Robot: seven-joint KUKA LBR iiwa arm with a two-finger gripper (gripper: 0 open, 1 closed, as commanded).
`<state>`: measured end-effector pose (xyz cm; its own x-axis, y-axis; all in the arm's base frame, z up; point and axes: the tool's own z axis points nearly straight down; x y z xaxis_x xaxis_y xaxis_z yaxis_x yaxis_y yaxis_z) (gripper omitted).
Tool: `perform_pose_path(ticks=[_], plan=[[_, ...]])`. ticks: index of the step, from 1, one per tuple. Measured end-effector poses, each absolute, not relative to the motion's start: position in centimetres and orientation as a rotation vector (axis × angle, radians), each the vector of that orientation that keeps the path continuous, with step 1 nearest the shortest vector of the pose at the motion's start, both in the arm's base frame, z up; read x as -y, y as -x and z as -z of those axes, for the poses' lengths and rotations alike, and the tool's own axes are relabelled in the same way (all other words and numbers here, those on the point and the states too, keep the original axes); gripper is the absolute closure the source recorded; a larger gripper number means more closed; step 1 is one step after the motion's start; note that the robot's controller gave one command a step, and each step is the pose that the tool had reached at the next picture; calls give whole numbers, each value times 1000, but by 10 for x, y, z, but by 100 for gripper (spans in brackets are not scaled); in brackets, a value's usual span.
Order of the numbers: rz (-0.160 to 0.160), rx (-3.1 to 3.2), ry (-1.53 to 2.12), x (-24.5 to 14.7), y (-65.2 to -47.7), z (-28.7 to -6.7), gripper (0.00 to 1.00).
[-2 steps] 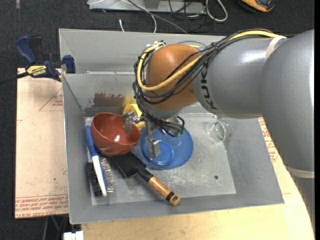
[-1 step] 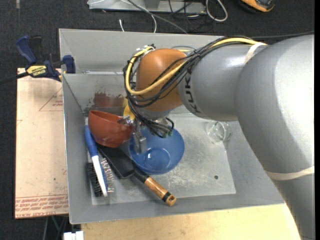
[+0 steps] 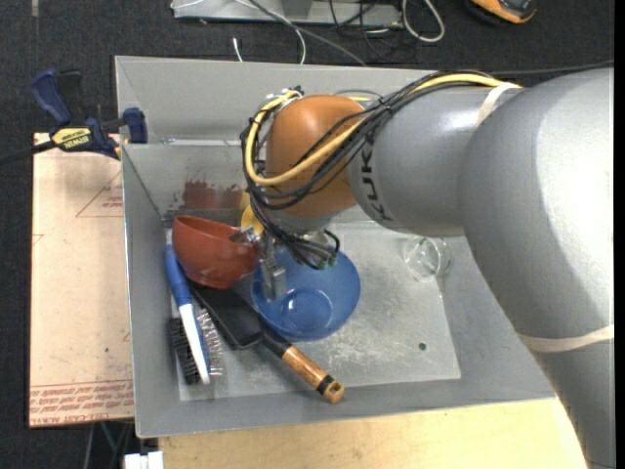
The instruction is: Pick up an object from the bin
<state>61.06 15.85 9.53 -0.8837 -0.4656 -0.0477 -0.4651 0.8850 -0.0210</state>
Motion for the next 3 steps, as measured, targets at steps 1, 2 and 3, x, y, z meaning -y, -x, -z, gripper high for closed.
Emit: perform_pose_path(ticks=[1, 2, 3], plan=[[55, -2880, 1048, -168, -585, -87, 100], [51, -2909, 993, -166, -595, -84, 100], [56, -2832, 1104, -154, -576, -88, 100]])
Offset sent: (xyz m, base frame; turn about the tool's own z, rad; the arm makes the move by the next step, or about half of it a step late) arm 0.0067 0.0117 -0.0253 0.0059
